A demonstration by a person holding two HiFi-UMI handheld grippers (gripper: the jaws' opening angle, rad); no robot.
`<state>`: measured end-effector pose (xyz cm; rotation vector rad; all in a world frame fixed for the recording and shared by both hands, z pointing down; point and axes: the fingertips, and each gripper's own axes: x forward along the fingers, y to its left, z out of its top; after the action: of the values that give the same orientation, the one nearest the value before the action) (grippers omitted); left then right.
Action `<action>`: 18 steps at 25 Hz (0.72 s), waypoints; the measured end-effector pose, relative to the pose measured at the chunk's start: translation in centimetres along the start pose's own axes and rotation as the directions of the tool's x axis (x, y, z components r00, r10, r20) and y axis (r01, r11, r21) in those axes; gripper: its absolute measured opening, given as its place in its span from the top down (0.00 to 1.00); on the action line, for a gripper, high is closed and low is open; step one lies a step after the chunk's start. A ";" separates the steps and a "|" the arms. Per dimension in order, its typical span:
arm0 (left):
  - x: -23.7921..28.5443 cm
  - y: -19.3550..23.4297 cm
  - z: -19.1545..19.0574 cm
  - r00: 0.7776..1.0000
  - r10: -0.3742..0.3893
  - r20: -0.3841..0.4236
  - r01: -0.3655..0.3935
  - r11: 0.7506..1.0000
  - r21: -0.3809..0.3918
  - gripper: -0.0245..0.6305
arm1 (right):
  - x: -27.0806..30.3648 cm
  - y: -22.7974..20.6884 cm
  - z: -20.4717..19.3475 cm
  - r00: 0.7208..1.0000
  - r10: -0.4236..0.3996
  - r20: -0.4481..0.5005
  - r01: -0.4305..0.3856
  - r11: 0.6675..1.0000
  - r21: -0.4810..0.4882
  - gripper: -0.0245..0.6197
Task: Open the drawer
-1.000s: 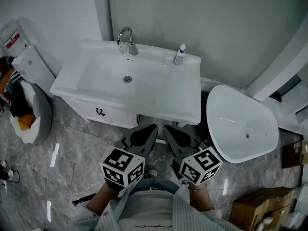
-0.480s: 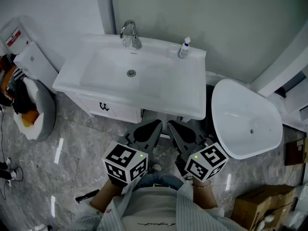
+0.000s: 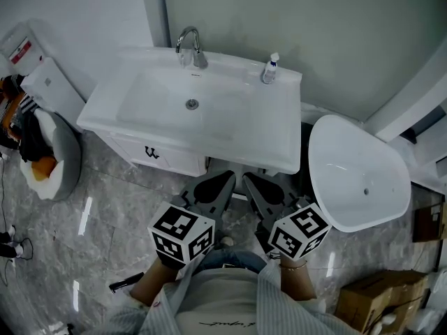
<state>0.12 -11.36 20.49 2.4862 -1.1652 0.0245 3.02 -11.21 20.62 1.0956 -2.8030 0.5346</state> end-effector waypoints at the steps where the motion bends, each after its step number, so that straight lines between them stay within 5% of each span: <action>1: 0.0 0.1 0.0 1.000 0.001 -0.001 -0.001 1.000 -0.001 0.94 | 0.1 0.0 0.0 1.000 0.003 -0.002 -0.003 1.000 -0.001 0.95; 18: 0.2 1.1 -0.4 1.000 0.010 -0.013 -0.010 1.000 -0.013 0.94 | 1.2 0.0 -0.8 0.999 0.024 -0.029 -0.024 1.000 0.013 0.95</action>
<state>-0.56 -12.00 21.25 2.4651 -1.1692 0.0361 2.04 -11.72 21.58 1.0489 -2.7945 0.5669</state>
